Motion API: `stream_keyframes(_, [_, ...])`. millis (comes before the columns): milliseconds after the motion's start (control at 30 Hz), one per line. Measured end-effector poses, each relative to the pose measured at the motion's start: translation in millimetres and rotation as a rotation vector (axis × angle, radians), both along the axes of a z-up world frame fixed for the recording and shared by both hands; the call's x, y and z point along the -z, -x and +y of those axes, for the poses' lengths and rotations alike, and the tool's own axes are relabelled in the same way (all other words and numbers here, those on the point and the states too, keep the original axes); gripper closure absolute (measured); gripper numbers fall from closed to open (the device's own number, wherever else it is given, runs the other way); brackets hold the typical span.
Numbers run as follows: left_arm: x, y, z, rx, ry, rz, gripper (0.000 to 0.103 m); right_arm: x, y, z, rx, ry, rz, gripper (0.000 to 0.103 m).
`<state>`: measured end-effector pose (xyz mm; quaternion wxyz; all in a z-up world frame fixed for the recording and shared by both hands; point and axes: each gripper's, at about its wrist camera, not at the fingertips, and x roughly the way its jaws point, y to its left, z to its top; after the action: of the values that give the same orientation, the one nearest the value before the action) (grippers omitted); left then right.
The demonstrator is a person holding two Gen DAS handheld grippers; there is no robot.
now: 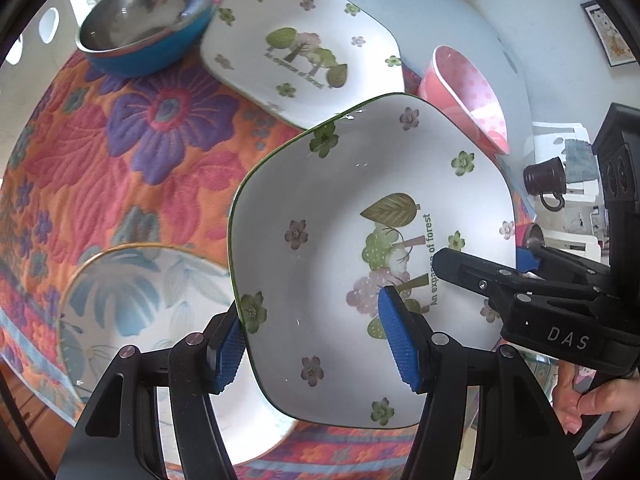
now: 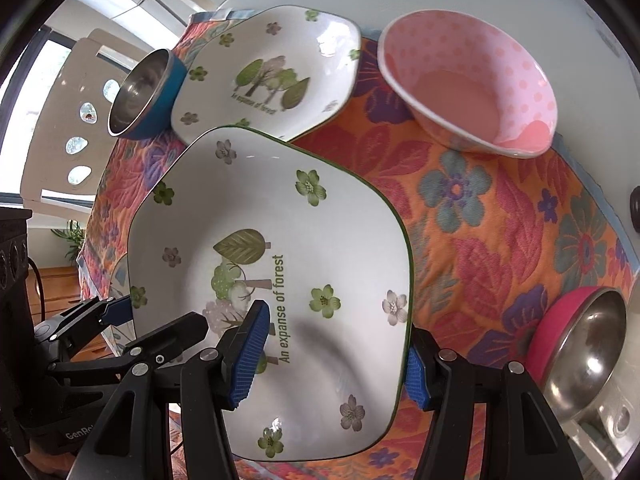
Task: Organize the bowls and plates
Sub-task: 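Lift the forest plate with both tools and carry it toward the Sunflower plate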
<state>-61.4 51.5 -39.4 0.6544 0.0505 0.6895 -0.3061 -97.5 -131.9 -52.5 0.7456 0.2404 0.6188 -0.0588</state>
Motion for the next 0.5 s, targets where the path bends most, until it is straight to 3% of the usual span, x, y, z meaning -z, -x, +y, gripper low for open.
stream_keyframes(300, [-4, -17, 43, 0.016, 0.018, -0.001, 0.044, -18, -30, 44, -0.016, 0.008, 0.006, 0.044])
stream_keyframes(500, [-2, -35, 76, -0.006, 0.004, -0.003, 0.044, -15, -49, 77, -0.031, -0.034, 0.010, 0.044])
